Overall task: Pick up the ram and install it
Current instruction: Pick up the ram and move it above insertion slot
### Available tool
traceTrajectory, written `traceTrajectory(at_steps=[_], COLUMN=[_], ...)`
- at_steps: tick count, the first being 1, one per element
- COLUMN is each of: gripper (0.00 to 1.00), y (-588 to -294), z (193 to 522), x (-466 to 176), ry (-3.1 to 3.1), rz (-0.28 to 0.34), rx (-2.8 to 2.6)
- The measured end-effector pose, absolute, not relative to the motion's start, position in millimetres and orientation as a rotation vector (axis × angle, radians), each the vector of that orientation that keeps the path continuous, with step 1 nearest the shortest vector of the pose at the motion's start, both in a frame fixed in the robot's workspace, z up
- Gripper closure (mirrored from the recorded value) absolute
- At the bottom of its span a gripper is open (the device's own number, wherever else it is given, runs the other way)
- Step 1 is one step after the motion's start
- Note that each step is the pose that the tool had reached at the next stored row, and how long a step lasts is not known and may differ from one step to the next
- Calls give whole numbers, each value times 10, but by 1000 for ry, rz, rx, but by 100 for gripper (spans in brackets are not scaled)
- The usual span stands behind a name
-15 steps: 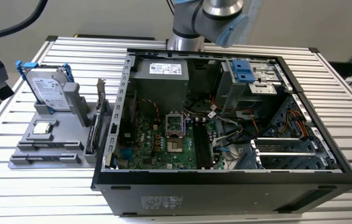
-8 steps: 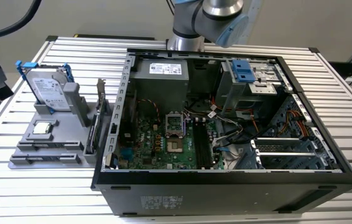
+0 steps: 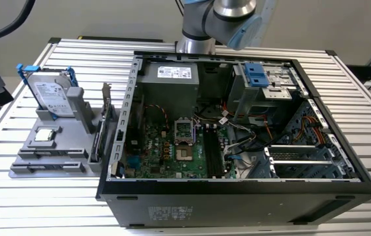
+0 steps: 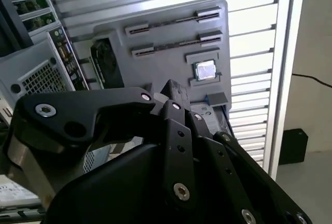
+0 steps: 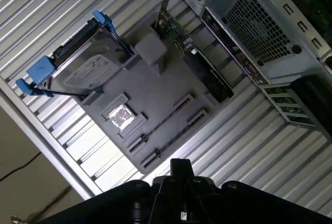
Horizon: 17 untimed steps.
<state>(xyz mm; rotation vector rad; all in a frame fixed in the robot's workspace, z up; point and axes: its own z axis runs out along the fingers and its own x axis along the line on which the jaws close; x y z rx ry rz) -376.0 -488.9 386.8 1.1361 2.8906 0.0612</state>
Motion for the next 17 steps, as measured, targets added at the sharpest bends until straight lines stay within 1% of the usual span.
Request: traceTrajectory(at_steps=[17], gripper=[100], y=[-4889], z=[3869], x=[-3772], ry=[2813], rz=[58], rx=[1312])
